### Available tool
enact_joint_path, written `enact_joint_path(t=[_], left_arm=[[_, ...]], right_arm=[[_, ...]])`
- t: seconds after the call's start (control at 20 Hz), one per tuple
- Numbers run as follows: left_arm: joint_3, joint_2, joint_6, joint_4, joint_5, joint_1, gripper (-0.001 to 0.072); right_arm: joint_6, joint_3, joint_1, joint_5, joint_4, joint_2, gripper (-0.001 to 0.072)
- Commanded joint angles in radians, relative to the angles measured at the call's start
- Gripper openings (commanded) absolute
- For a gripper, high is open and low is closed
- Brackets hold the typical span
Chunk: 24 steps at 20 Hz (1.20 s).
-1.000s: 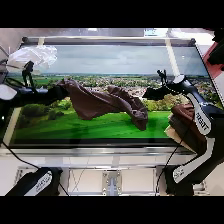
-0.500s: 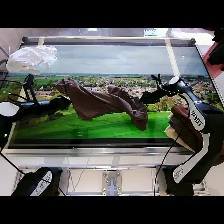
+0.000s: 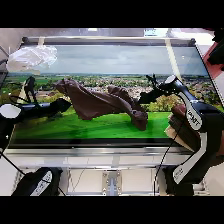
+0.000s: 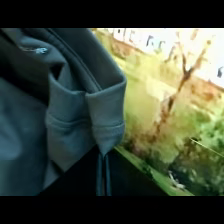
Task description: Fold the shirts.
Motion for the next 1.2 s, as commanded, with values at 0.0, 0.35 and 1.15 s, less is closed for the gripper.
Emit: enact_joint_path(t=[0.0, 0.35, 1.15], left_arm=[[-0.103, 0.001, -0.081, 0.011, 0.016, -0.002, 0.0705], [-0.336, -0.010, -0.179, -0.097, 0.459, -0.046, 0.0477], [-0.256, -0.384, 0.153, -0.446, 0.417, -0.125, 0.0479]], right_arm=[[0.003, 0.085, -0.012, 0.079, 0.010, 0.003, 0.0027], [0.056, 0.226, -0.011, 0.140, 0.040, 0.003, 0.0027], [0.059, 0.235, -0.011, 0.166, 0.107, 0.016, 0.0027]])
